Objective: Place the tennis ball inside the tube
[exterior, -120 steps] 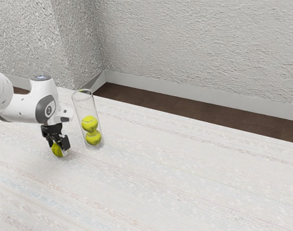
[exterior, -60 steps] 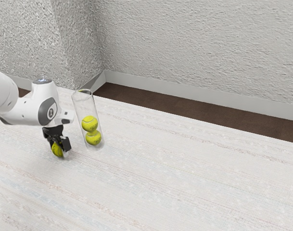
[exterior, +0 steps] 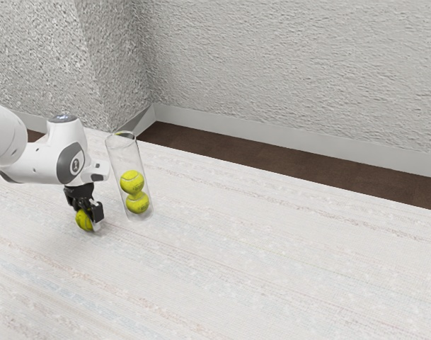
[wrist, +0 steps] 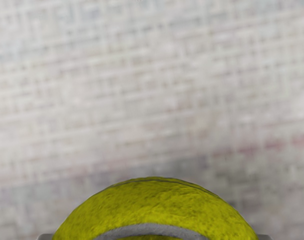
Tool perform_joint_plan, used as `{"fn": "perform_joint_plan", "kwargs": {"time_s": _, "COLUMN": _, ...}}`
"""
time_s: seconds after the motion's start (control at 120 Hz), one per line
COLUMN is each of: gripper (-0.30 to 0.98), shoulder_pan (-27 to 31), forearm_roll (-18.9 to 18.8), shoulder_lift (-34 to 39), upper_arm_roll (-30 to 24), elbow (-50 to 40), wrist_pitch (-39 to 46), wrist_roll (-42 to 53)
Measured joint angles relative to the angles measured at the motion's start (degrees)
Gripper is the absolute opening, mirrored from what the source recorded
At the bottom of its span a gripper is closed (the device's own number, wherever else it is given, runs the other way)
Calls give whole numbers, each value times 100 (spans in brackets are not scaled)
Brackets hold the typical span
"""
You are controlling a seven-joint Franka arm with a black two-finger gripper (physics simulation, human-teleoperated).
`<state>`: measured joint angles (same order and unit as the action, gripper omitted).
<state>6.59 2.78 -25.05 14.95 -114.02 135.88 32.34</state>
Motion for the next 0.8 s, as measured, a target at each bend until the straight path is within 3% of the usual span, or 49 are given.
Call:
{"fn": "perform_joint_plan", "kwargs": {"time_s": 0.517, "gripper": 27, "shoulder_pan": 17, "forearm_roll": -152, "shoulder_lift": 337, "upper_arm_roll": -9, "elbow": 17, "wrist_pitch": -79, "wrist_roll": -175}}
{"fn": "perform_joint_plan", "kwargs": {"time_s": 0.8, "gripper": 22, "shoulder_pan": -8, "forearm_roll": -296, "shoulder_lift": 1108, "upper_arm_roll": -115, "elbow": 912, "wrist_pitch": -1281, "wrist_roll": -372}}
